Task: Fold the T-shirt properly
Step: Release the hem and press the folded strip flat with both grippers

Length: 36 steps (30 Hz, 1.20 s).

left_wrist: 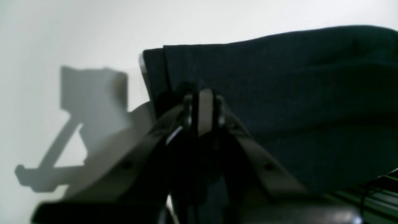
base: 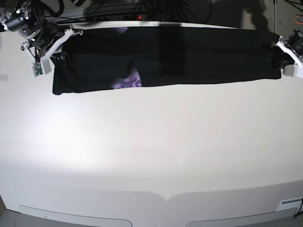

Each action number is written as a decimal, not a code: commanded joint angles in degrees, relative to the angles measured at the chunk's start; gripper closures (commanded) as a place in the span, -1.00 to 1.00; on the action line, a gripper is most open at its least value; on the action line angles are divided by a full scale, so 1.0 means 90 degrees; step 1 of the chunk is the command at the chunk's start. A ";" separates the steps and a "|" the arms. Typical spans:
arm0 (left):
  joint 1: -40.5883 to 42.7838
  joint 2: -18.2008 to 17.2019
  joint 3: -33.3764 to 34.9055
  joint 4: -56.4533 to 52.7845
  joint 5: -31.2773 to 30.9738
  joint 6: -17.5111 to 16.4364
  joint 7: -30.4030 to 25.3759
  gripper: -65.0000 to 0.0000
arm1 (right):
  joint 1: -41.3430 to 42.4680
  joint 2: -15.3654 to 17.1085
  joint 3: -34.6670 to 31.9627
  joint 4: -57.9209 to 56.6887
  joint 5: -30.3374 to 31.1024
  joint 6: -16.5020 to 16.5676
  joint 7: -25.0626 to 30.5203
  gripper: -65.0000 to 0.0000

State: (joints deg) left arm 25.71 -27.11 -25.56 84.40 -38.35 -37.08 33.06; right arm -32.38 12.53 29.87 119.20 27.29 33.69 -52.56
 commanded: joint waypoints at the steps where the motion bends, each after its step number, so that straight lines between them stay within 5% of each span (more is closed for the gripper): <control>1: 0.0000 -0.0155 -0.0085 0.0092 -0.0068 -0.0024 -0.0168 1.00 | 0.0002 0.0070 0.0044 0.0109 -0.0012 0.0044 0.0126 0.73; 5: -0.0017 -0.0168 -0.0085 0.0092 -0.0068 -0.0022 -0.0175 0.25 | 0.0002 0.0073 0.0044 0.0109 -0.0036 0.0044 0.0301 0.03; 8: -0.0017 -0.0168 -0.0085 0.0092 -0.0068 -0.0022 -0.0175 0.00 | 0.0002 0.0073 0.0044 0.0109 -0.0034 0.0044 0.0568 -0.08; 13: -0.0017 -0.0170 -0.0085 0.0092 -0.0068 -0.0022 -0.0175 0.00 | 0.0080 0.0070 0.0041 0.0109 0.0012 0.0041 0.1226 -0.08; 25: -0.0015 -0.0165 -0.0083 -0.0763 -0.0146 -0.0063 0.0015 0.00 | 0.1054 0.0070 -0.0330 0.0109 0.0039 0.0044 0.0573 -0.08; 30: -0.0017 -0.0160 -0.0073 -0.1122 -0.1348 -0.0324 0.0721 0.04 | 0.1197 0.0073 -0.0636 0.0109 0.0039 0.0044 0.0593 -0.08; 33: -0.0015 -0.0163 -0.0073 -0.1127 -0.1875 -0.0324 0.1105 0.26 | 0.1197 0.0073 -0.0891 0.0109 0.0034 0.0044 0.0627 -0.08; 36: -0.0015 -0.0163 -0.0073 -0.1127 -0.2157 -0.0324 0.1290 0.78 | 0.1200 0.0070 -0.1141 0.0109 0.0034 0.0044 0.0699 -0.08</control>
State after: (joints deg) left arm 25.41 -27.59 -26.06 73.82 -57.30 -40.03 44.14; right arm -21.89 12.71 19.35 119.20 26.94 33.69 -47.81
